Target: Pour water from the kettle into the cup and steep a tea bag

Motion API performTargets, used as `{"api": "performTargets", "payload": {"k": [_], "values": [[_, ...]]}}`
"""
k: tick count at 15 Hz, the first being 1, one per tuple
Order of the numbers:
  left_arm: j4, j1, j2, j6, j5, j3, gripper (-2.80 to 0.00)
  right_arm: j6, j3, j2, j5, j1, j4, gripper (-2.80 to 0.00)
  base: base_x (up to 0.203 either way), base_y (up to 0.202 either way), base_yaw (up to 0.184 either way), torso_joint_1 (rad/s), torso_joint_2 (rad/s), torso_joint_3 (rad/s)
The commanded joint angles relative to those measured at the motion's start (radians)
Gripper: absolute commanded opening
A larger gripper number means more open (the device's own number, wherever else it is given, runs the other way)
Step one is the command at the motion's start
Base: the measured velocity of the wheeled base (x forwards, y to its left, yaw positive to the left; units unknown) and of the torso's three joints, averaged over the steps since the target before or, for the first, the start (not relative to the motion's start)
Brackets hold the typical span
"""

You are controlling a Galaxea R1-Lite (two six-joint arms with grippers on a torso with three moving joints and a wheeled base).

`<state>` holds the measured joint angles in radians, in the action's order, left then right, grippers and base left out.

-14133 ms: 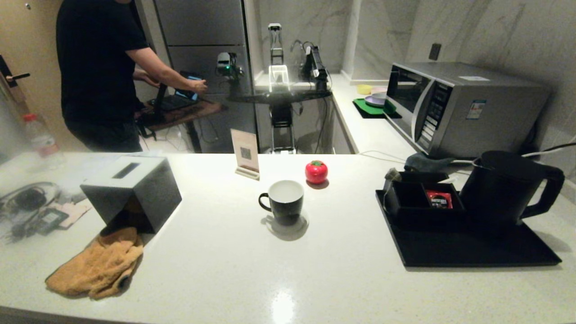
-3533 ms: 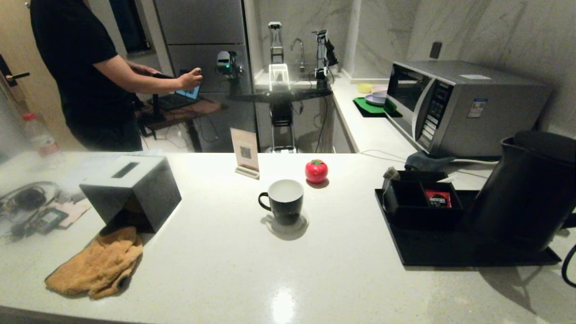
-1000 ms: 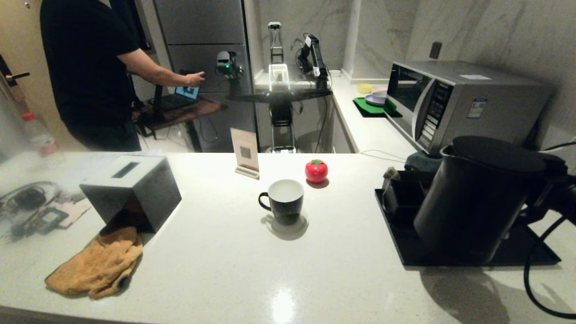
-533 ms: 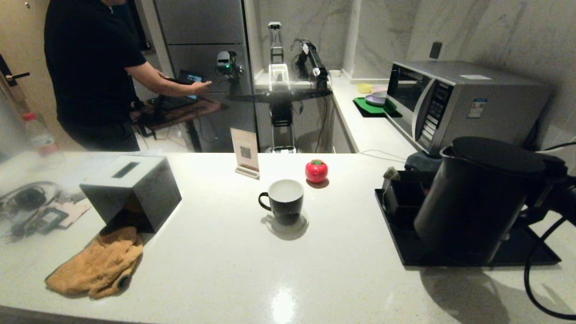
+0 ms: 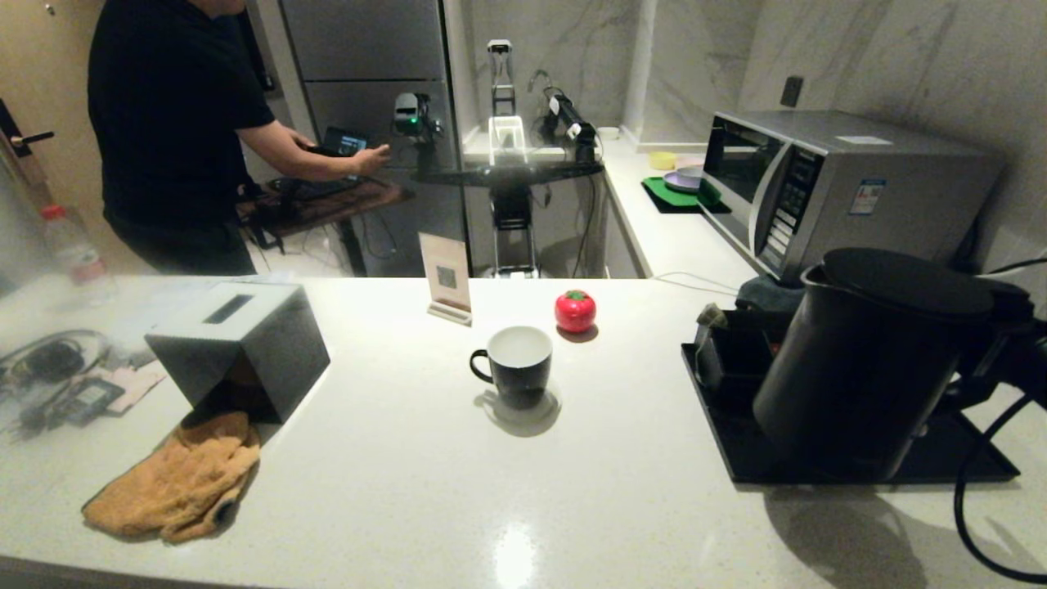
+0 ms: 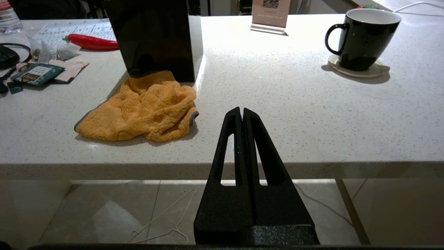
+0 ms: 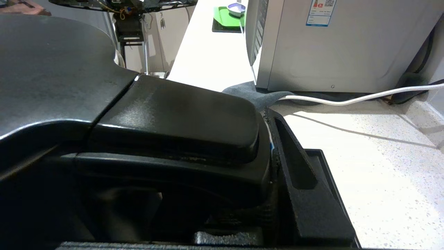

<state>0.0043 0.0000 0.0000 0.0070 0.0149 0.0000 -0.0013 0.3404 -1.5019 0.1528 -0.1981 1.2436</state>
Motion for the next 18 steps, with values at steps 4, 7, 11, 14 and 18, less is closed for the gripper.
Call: {"api": "performTargets", "payload": {"k": [4,7,11,14,18], "values": [[0.0,0.0,0.0,0.001,-0.001,0.0,-2.8,0.0,-0.001,0.006,0.001,0.0,0.002,-2.8,0.0,0.0,0.0,0.0,0.0,0.0],[0.002,0.0,0.001,0.001,0.0,0.0,-2.8,0.001,-0.003,0.019,-0.005,-0.001,-0.005,-2.8,0.0,0.0,0.0,0.0,0.0,0.0],[0.0,0.0,0.001,-0.001,-0.001,0.0,-2.8,0.001,-0.003,0.027,-0.007,-0.001,-0.023,-2.8,0.0,0.0,0.0,0.0,0.0,0.0],[0.0,0.0,0.002,-0.001,-0.001,0.0,-2.8,0.001,-0.001,0.023,-0.012,0.0,-0.023,-2.8,0.0,0.0,0.0,0.0,0.0,0.0],[0.0,0.0,0.002,-0.001,-0.001,0.0,-2.8,0.001,-0.004,0.025,-0.012,-0.001,-0.023,-2.8,0.0,0.0,0.0,0.0,0.0,0.0]]}}
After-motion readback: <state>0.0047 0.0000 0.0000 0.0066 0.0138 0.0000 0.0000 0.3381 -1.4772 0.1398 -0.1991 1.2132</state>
